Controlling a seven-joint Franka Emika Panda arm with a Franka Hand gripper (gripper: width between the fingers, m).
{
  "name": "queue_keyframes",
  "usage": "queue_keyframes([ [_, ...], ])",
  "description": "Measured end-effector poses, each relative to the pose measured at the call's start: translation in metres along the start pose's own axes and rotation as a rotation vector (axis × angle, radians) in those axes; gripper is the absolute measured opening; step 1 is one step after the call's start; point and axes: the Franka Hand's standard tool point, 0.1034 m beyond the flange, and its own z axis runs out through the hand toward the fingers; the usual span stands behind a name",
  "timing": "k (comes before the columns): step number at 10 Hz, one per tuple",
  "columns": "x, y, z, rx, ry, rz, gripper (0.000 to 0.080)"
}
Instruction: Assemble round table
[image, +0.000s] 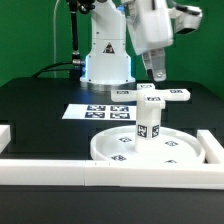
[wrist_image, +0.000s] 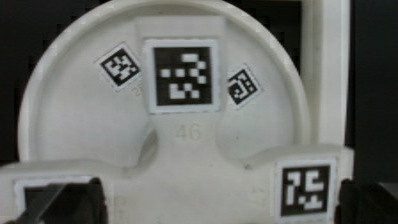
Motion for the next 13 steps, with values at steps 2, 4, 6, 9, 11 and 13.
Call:
queue_keyframes([
  [2, 0.0007, 0.0000, 0.0005, 0.001, 0.003, -0.104, 0.0649],
  [4, 0.0010, 0.0002, 0.0008, 0.000, 0.004, -0.244, 0.0649],
  [6, 0.0016, 0.0011, 0.0022, -0.019, 0.020, -0.500, 0.0649],
  [9, -0.0067, -0.0023, 0.0001, -0.095, 0.027, -0.905, 0.0649],
  [11, -0.0059, -0.0028, -0.0003, -0.103, 0.025, -1.028, 0.0649],
  [13, -0.0050, -0.0026, -0.0004, -0.107, 0.019, -1.176, 0.0649],
])
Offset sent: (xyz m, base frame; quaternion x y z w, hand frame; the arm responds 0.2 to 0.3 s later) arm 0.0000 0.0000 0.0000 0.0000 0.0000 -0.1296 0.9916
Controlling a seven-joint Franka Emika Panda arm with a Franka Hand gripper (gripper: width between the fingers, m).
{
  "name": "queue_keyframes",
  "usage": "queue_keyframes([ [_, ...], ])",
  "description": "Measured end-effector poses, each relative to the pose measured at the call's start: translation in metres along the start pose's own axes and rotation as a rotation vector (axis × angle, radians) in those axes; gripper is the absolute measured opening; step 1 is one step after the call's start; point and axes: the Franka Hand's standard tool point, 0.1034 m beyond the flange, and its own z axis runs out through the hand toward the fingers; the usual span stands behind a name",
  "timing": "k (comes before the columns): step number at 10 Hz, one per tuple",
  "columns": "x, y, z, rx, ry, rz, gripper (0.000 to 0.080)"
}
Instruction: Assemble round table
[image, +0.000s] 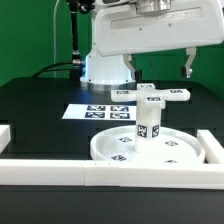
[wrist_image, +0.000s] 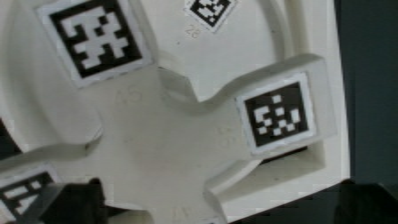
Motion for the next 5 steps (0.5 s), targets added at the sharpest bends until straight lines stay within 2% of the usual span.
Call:
queue_keyframes([
  [2, 0.0004, 0.0011, -0.0001, -0.001, 0.000, -0.107, 0.0649],
  [5, 0.0004, 0.0047, 0.0021, -0.024, -0.009, -0.502, 0.0649],
])
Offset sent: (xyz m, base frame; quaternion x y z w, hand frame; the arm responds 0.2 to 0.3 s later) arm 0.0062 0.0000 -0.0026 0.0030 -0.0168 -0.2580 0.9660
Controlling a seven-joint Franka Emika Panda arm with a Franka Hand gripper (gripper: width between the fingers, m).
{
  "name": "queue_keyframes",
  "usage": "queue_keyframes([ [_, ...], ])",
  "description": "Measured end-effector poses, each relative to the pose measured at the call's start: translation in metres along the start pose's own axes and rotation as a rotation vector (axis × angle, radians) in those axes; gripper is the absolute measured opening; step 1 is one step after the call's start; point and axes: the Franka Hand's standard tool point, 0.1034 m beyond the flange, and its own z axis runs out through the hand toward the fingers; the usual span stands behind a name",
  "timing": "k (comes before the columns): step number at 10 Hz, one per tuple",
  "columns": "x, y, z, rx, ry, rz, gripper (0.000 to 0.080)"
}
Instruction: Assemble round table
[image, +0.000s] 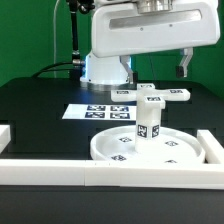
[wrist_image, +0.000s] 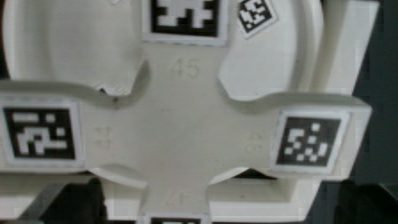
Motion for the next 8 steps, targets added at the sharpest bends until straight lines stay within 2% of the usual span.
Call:
queue_keyframes([
  [3, -0.0036, -0.0055, 0.0070, -0.012, -0.045, -0.279, 0.0649],
  [8, -0.0065, 0.0036, 0.0092, -0.021, -0.058, -0.533, 0.0649],
])
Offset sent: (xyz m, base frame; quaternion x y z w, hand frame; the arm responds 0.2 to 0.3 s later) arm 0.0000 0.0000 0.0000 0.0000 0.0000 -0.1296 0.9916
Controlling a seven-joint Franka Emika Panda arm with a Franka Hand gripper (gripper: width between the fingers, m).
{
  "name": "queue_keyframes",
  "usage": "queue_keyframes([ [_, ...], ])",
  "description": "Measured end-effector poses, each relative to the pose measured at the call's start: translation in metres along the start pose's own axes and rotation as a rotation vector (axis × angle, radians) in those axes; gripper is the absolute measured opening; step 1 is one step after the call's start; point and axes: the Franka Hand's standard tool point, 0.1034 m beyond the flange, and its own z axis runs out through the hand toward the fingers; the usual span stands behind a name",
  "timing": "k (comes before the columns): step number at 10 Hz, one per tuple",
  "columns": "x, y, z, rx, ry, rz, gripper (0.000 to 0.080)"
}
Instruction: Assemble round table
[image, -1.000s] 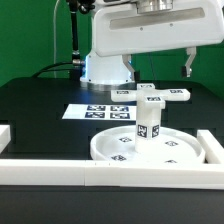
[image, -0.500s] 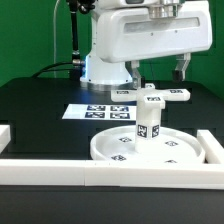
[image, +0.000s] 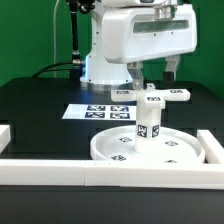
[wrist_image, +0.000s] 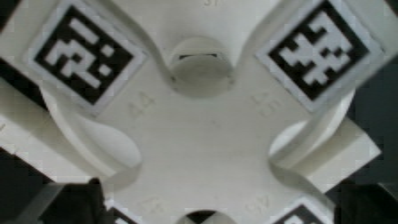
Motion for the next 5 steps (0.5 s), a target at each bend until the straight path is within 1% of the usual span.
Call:
queue_keyframes([
  [5, -0.0046, 0.0011, 0.0103, 0.006, -0.015, 0.009, 0.0649],
])
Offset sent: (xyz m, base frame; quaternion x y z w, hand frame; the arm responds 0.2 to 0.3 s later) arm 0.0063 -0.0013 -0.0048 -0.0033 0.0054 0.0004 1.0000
